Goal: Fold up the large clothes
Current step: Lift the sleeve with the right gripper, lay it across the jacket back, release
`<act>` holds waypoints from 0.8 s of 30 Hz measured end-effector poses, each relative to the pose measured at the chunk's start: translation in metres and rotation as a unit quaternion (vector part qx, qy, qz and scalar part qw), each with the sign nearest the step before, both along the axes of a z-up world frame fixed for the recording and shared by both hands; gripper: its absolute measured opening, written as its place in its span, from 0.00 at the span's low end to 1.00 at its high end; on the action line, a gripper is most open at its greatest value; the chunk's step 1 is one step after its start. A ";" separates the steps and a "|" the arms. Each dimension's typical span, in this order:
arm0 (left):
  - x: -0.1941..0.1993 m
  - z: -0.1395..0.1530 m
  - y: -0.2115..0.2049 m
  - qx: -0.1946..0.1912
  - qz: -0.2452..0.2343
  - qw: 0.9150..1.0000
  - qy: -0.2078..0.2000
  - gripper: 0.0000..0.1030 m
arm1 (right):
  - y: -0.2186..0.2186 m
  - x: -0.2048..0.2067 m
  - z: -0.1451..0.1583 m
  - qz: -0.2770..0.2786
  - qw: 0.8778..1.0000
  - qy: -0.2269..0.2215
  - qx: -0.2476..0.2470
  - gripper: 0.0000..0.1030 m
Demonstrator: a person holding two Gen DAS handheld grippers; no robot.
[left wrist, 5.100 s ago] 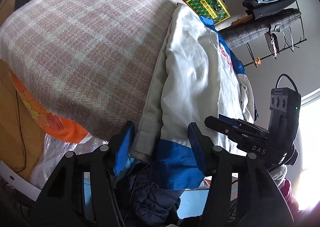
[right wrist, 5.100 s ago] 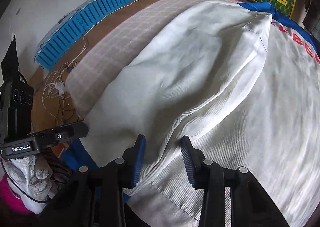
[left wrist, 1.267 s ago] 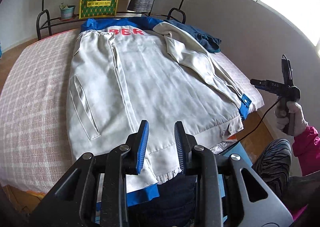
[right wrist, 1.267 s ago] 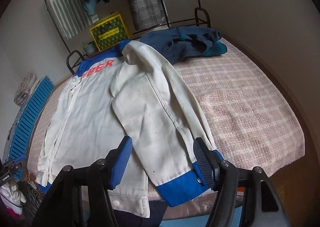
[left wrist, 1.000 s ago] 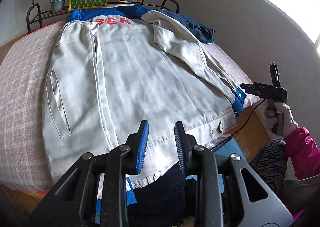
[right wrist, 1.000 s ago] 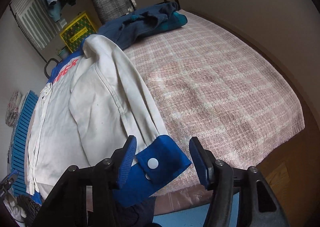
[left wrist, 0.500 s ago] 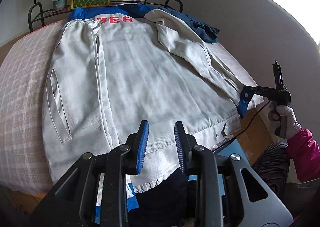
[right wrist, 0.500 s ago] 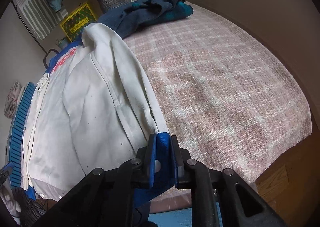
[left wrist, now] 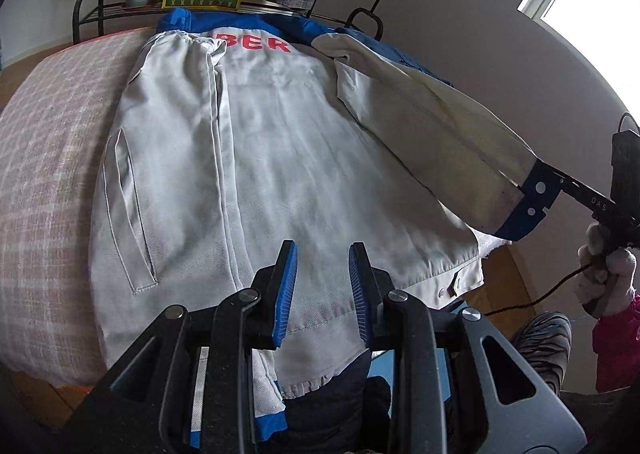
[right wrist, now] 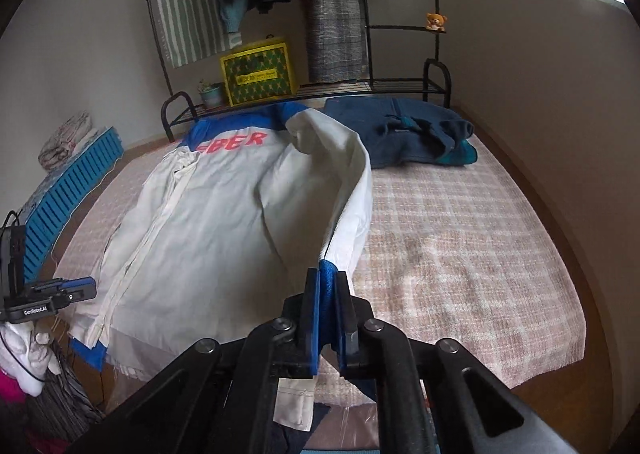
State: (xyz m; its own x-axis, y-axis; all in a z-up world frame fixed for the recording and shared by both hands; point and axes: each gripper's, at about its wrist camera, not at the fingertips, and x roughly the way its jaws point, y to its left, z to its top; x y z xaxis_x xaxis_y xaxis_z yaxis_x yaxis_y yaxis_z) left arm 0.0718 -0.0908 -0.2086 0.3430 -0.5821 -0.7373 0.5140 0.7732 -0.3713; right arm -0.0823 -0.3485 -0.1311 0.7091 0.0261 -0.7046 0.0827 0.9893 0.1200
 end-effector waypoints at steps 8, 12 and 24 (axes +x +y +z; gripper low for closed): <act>0.025 -0.014 0.042 -0.075 0.081 0.990 0.087 0.36 | 0.140 0.030 -0.031 0.198 0.979 0.044 0.004 0.03; 0.031 -0.022 0.052 -0.091 0.096 0.985 0.114 0.49 | 0.198 0.042 -0.074 0.270 0.958 0.094 -0.029 0.04; 0.019 -0.052 0.007 -0.092 0.037 0.980 0.173 0.50 | 0.140 0.039 -0.046 0.258 0.963 0.068 0.048 0.44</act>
State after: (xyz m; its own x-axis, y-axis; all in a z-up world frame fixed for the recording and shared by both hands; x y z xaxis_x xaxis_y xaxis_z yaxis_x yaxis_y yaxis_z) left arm 0.0913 -0.0843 -0.2602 0.1373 -0.6995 -0.7013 0.2766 0.7070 -0.6509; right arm -0.0431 -0.2086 -0.1769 0.4851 0.4193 -0.7674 -0.3952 0.8879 0.2354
